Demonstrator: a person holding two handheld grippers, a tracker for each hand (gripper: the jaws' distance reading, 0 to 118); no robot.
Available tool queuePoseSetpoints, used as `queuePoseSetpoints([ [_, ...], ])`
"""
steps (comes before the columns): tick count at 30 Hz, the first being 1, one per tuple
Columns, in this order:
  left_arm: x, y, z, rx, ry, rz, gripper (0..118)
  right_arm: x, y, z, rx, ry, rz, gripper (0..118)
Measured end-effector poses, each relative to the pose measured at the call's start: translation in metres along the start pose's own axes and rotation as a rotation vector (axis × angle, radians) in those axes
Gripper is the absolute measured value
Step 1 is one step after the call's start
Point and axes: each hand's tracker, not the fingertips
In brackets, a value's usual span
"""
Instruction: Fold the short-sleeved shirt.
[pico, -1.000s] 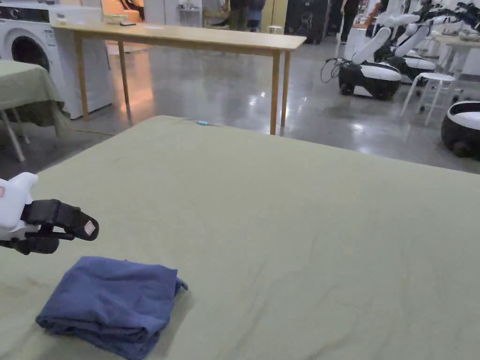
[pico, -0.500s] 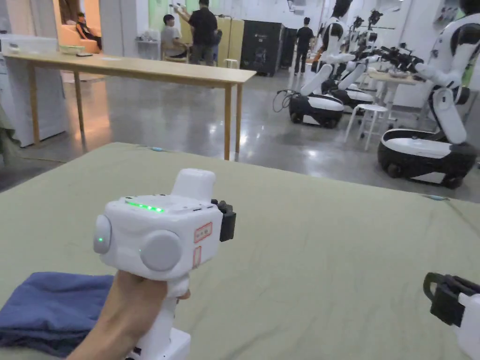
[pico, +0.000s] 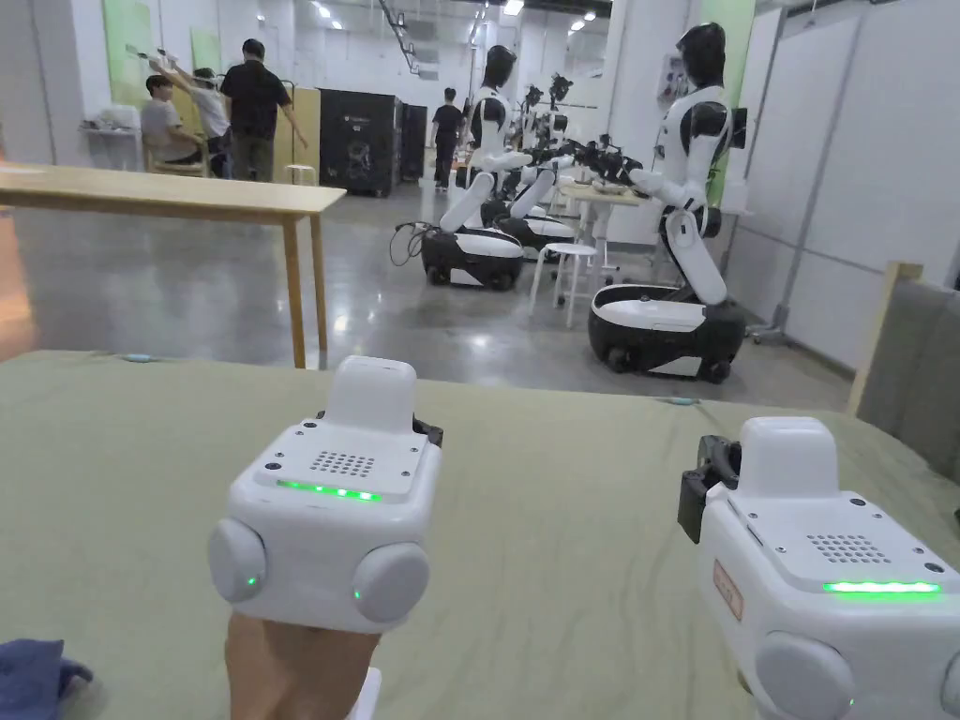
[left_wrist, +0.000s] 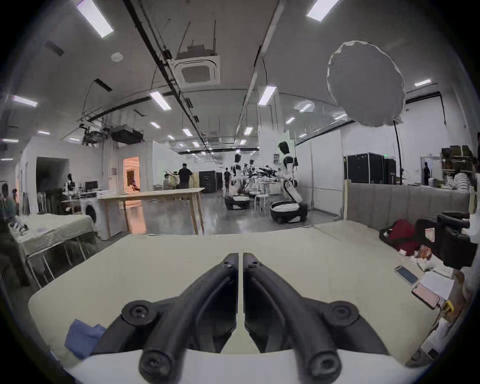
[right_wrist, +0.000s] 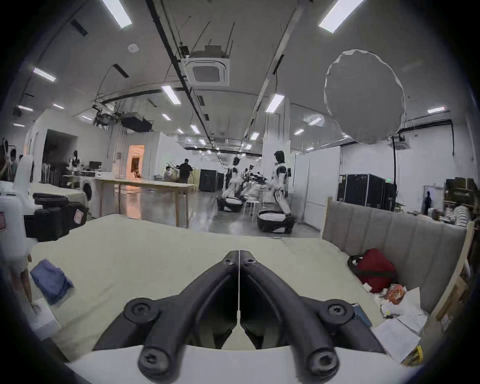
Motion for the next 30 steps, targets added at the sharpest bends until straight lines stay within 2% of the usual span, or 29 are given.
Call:
queuePoseSetpoints([
  [10,-0.013,0.000,0.001,-0.013,0.038,-0.004,1,-0.007,0.002,-0.006,-0.007,0.020,-0.013,2],
  [12,-0.015,-0.002,0.000,-0.021,0.040,0.003,6,-0.008,0.002,-0.008,-0.011,0.013,-0.016,6],
  [13,-0.015,-0.003,-0.001,-0.022,0.046,0.006,11,-0.006,0.002,-0.009,-0.019,0.018,-0.020,18],
  [14,-0.016,-0.005,-0.001,-0.024,0.052,0.009,27,-0.006,0.001,-0.011,-0.024,0.021,-0.028,42],
  [15,-0.016,-0.005,-0.003,-0.033,0.061,0.020,58,-0.006,0.001,-0.013,-0.043,0.016,-0.032,77],
  [16,-0.017,-0.006,-0.006,-0.055,0.062,0.029,103,-0.006,0.000,-0.015,-0.057,0.009,-0.034,117],
  [17,-0.017,-0.007,-0.005,-0.047,0.062,0.029,115,-0.004,-0.004,-0.012,-0.014,0.005,-0.049,118],
  [18,-0.017,-0.009,-0.003,-0.019,0.077,0.026,117,-0.004,-0.006,-0.013,-0.023,0.005,-0.041,118],
  [21,-0.017,-0.007,-0.003,-0.008,0.102,0.004,118,-0.004,-0.005,-0.015,-0.035,0.012,-0.028,118],
  [26,-0.022,-0.003,0.004,0.033,0.052,0.014,118,-0.003,-0.003,-0.015,-0.034,-0.001,-0.020,118],
  [30,-0.022,0.006,0.002,-0.079,0.016,0.025,118,0.000,0.000,-0.014,-0.034,-0.004,-0.029,118],
])
